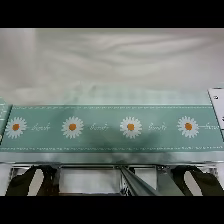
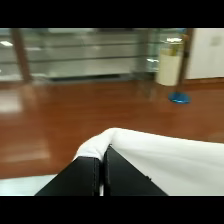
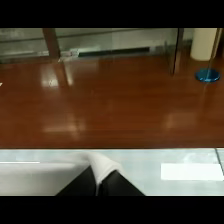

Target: Fold the shirts.

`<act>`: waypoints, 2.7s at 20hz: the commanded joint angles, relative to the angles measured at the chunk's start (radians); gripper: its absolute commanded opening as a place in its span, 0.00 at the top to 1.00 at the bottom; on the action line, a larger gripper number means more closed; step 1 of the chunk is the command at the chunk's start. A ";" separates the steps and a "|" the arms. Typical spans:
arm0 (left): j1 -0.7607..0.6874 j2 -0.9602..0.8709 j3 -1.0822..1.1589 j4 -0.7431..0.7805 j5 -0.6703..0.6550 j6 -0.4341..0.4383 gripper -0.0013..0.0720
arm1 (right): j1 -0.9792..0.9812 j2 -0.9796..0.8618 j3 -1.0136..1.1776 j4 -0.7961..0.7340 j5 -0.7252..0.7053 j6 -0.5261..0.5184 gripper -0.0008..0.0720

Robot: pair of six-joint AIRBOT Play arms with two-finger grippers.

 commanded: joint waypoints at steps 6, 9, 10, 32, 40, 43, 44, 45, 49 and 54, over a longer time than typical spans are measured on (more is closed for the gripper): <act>-0.210 0.169 0.004 0.441 -0.145 -0.144 0.95 | 0.001 0.117 0.005 -0.079 0.218 0.039 0.95; -0.209 0.157 -0.145 0.380 -0.134 -0.186 0.95 | 0.001 0.078 -0.025 -0.045 0.252 0.037 0.95; -0.209 0.144 -0.206 0.351 -0.125 -0.188 0.95 | 0.001 0.061 -0.058 -0.017 0.246 0.029 0.95; -0.334 -0.980 -0.399 -0.084 0.461 -0.273 0.95 | 0.001 -1.185 -0.061 0.439 -0.289 -0.075 0.95; -0.196 -0.980 -0.269 -0.087 0.025 -0.141 0.94 | -0.060 -1.212 -0.028 0.346 -0.042 -0.132 0.95; -0.198 -0.982 -0.292 0.026 -0.168 -0.095 0.94 | -0.058 -1.212 -0.028 0.229 0.054 -0.151 0.95; -0.200 -0.982 -0.315 0.074 -0.198 -0.097 0.94 | -0.056 -1.212 -0.029 0.195 0.079 -0.151 0.95; -0.200 -0.982 -0.345 0.106 -0.212 -0.098 0.94 | -0.051 -1.212 -0.033 0.170 0.097 -0.153 0.95; -0.203 -0.982 -0.452 0.116 -0.194 -0.105 0.94 | -0.029 -1.213 -0.085 0.124 0.111 -0.169 0.95; -0.206 -0.982 -0.453 0.115 -0.184 -0.132 0.94 | -0.002 -1.229 -0.107 0.042 0.110 -0.154 0.95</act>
